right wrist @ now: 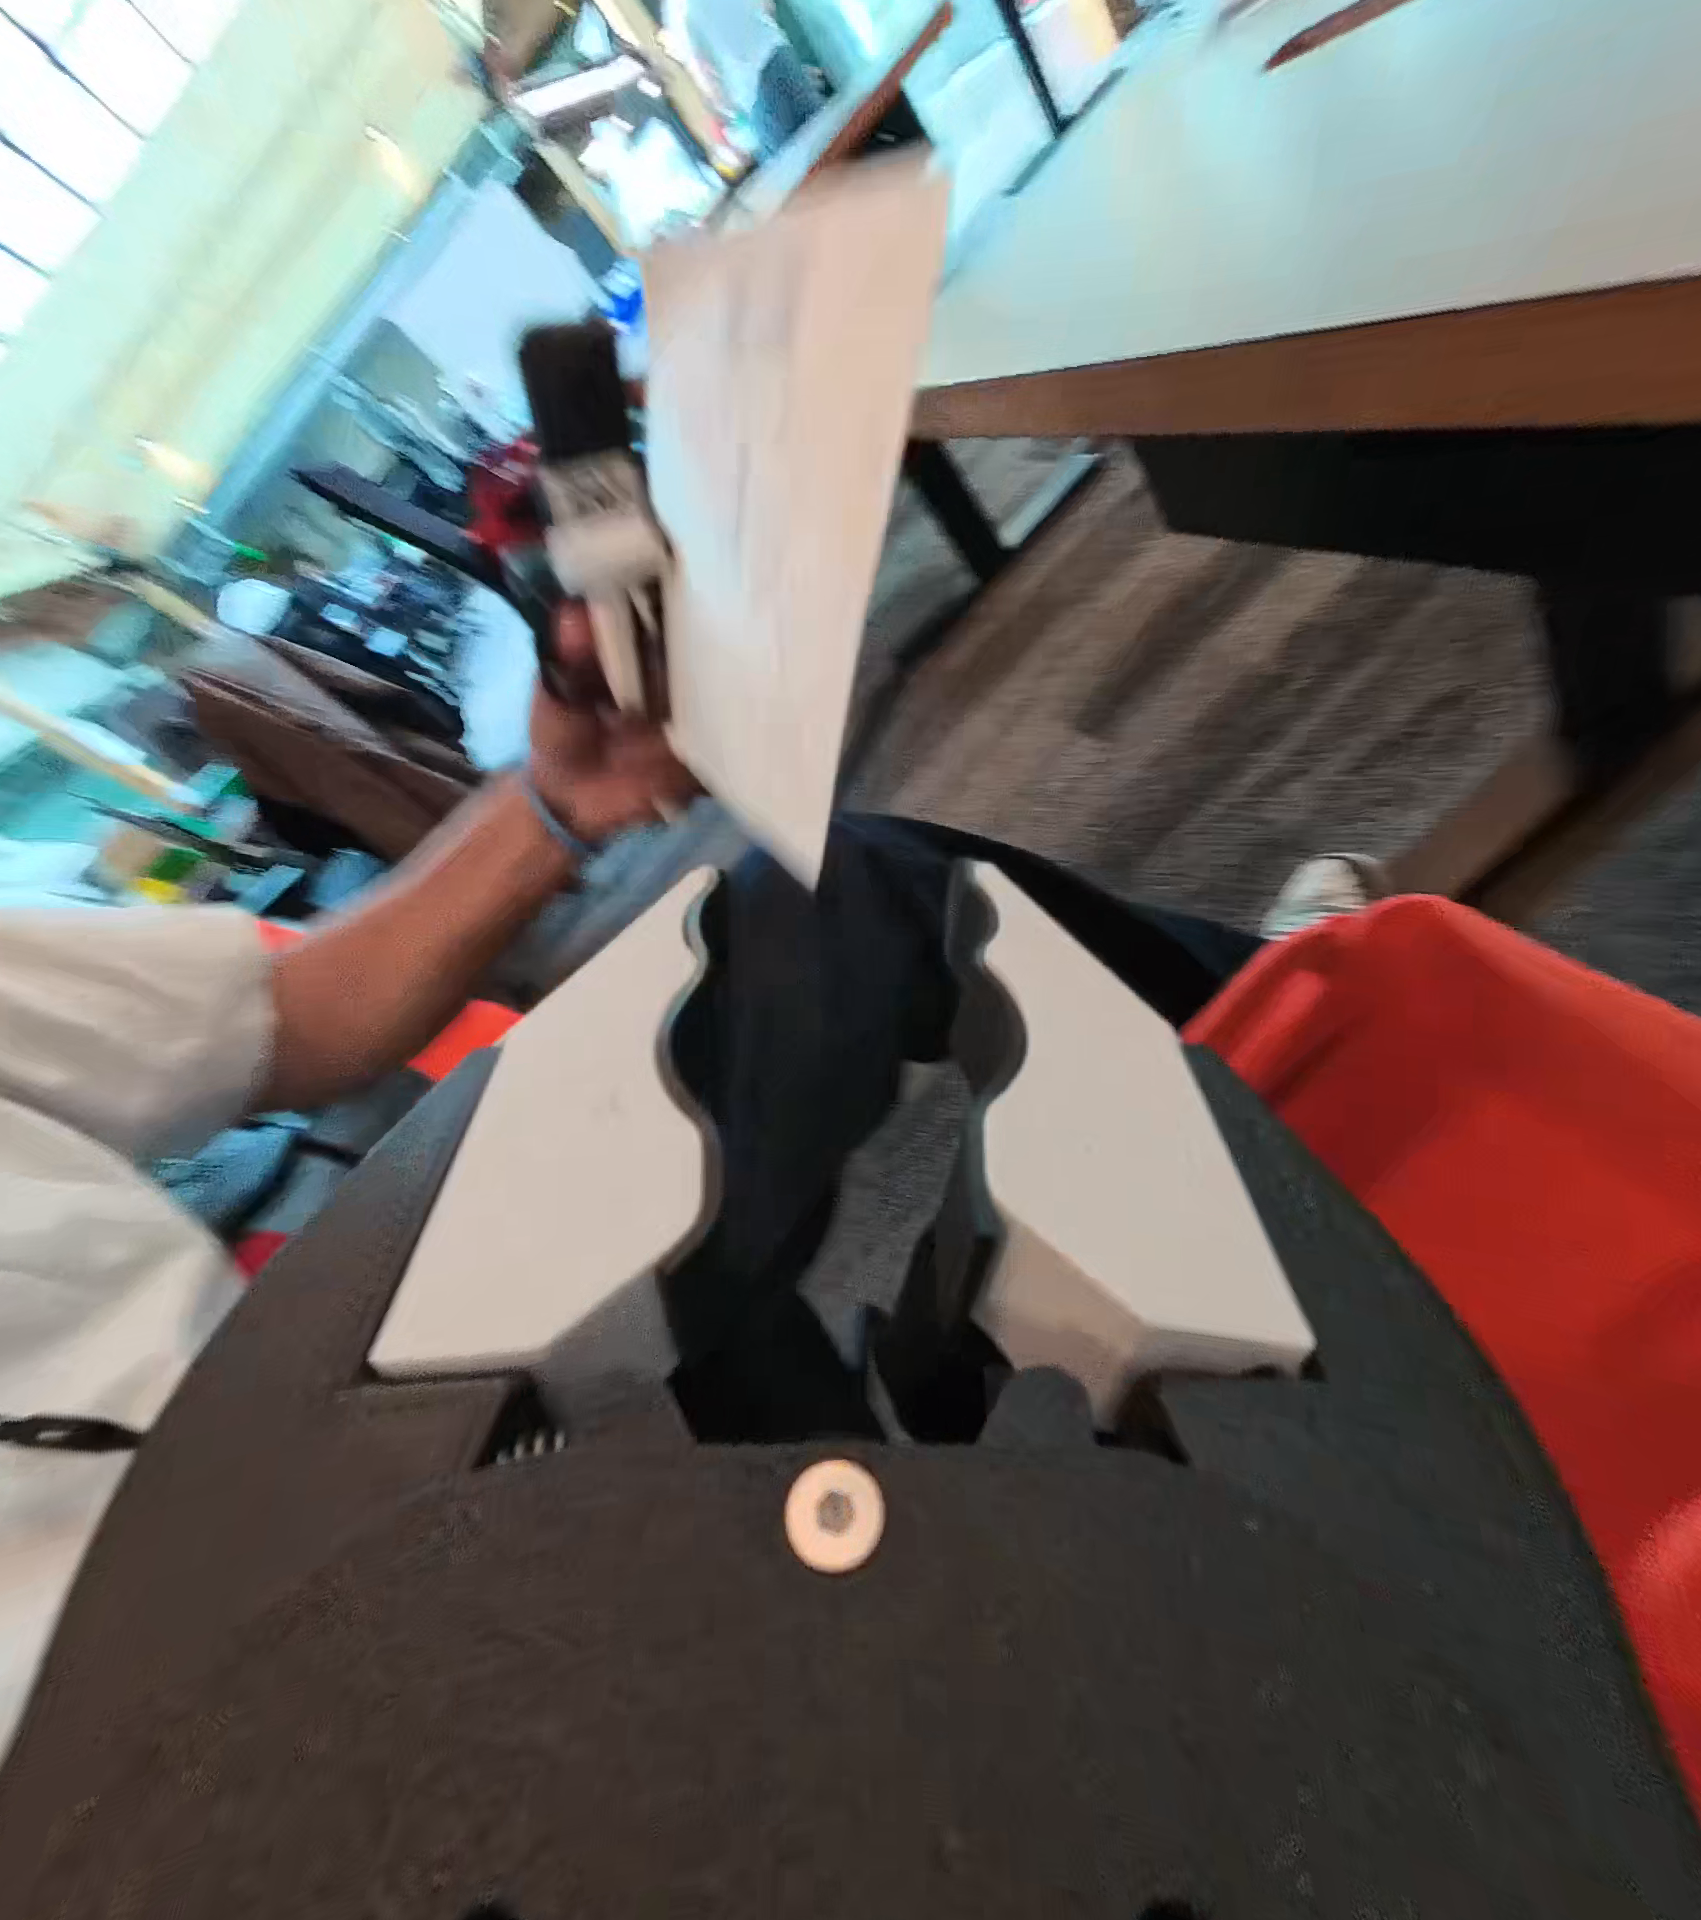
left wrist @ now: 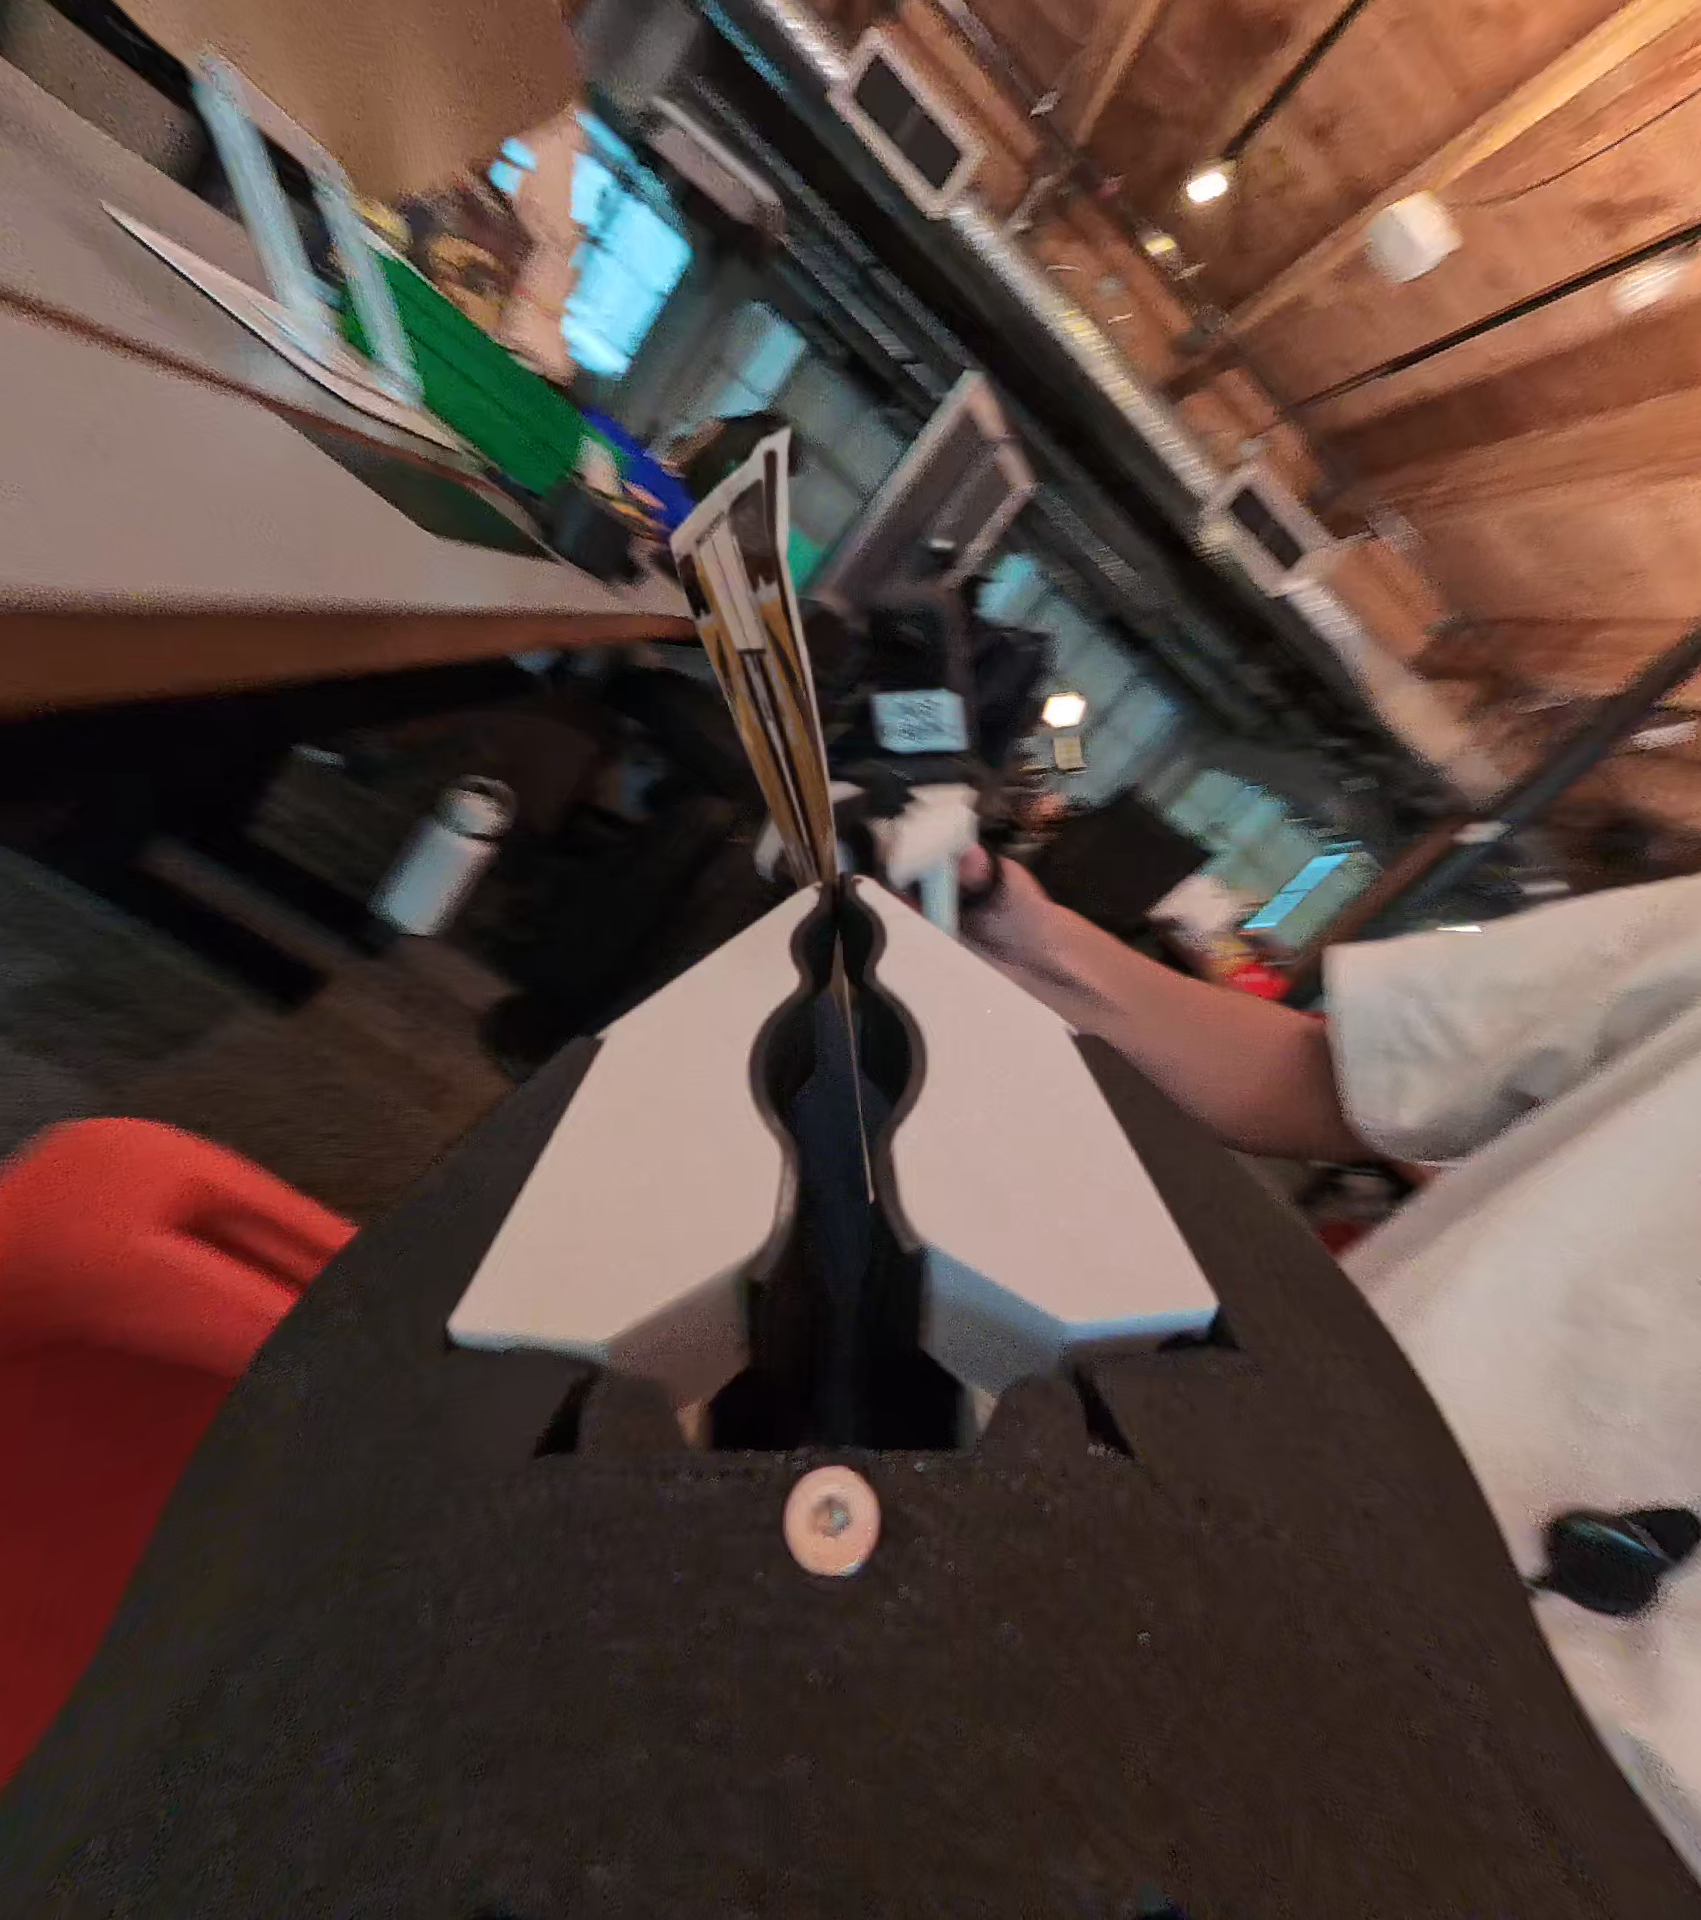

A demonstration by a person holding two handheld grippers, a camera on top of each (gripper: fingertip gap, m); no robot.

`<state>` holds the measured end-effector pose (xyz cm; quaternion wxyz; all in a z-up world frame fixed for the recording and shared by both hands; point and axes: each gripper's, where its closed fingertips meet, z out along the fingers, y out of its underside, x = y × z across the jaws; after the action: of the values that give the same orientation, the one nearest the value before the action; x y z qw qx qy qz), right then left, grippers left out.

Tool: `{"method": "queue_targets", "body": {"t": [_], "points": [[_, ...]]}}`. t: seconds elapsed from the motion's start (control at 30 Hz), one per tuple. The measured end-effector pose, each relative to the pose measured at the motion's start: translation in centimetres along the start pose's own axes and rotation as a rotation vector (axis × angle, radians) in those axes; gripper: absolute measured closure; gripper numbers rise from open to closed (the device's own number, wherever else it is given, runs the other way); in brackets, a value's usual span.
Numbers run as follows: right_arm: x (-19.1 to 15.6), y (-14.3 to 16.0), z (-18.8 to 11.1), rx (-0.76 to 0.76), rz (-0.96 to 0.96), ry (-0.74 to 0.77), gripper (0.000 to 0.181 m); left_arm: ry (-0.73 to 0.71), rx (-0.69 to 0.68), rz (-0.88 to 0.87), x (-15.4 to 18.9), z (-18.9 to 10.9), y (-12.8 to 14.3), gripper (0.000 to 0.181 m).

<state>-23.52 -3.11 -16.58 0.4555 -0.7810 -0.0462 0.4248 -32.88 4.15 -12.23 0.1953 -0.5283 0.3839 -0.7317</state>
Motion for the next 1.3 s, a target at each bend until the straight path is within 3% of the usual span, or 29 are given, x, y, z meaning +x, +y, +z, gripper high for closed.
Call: {"method": "queue_targets", "body": {"t": [0.07, 0.13, 0.3, 0.37, 0.47, 0.53, 0.6, 0.73, 0.77, 0.83, 0.93, 1.0, 1.07, 1.13, 1.2, 1.23, 1.3], "points": [[-0.6, 0.9, -1.2, -0.029, -0.097, 0.109, 0.141, -0.235, -0.058, 0.195, -1.9, -1.9, -4.6, 0.181], [-1.7, 2.7, -1.5, -0.061, -0.126, 0.159, 0.141, -0.561, -0.147, 0.435, -5.1, -4.6, -11.0, 0.181], [-5.6, 7.6, 0.8, -0.108, 0.026, 0.008, 0.144, -1.115, -0.499, 0.922, -15.9, -8.1, -28.3, 0.181], [-6.2, 8.1, 1.3, -0.136, 0.083, -0.063, 0.143, -1.222, -0.761, 1.167, -22.1, -8.5, -32.9, 0.181], [-5.2, 7.1, 1.1, -0.098, 0.112, -0.097, 0.145, -1.195, -1.168, 1.378, -31.5, -9.5, -34.5, 0.181], [-4.1, 6.8, 0.7, -0.100, 0.145, -0.104, 0.145, -1.144, -1.335, 1.368, -36.0, -10.5, -33.5, 0.181], [-2.9, 6.4, 0.1, -0.089, 0.167, -0.098, 0.145, -1.083, -1.411, 1.310, -38.7, -11.2, -31.7, 0.181], [0.1, 6.8, -1.0, -0.113, 0.198, -0.054, 0.146, -0.994, -1.439, 1.102, -40.2, -12.6, -27.6, 0.170], [0.9, 7.2, -1.1, -0.129, 0.205, -0.038, 0.145, -0.995, -1.406, 1.056, -39.9, -12.8, -27.2, 0.155], [2.9, 8.7, -1.1, -0.183, 0.205, 0.019, 0.144, -1.006, -1.328, 0.954, -38.9, -13.3, -26.9, 0.146], [8.4, 12.5, -1.4, -0.331, 0.141, 0.239, 0.138, -1.007, -1.130, 0.833, -35.5, -12.8, -27.5, 0.133], [12.1, 14.0, -1.6, -0.368, 0.148, 0.346, 0.134, -0.929, -0.879, 0.719, -30.1, -10.1, -27.3, 0.125], [16.8, 15.3, -2.2, -0.393, 0.135, 0.473, 0.130, -0.829, -0.584, 0.646, -22.1, -7.0, -25.4, 0.126], [22.1, 16.9, -2.8, -0.424, 0.112, 0.620, 0.125, -0.821, -0.305, 0.476, -14.9, -6.0, -20.2, 0.129], [27.3, 19.6, -3.5, -0.493, 0.128, 0.771, 0.110, -0.864, -0.122, 0.226, -10.9, -6.3, -10.5, 0.134], [29.3, 20.8, -3.6, -0.509, 0.185, 0.826, 0.104, -0.932, -0.139, 0.116, -10.8, -6.8, -4.1, 0.145], [31.9, 22.8, -2.8, -0.521, 0.296, 0.858, 0.098, -1.038, -0.347, -0.025, -12.5, -7.6, 9.6, 0.145]]}}
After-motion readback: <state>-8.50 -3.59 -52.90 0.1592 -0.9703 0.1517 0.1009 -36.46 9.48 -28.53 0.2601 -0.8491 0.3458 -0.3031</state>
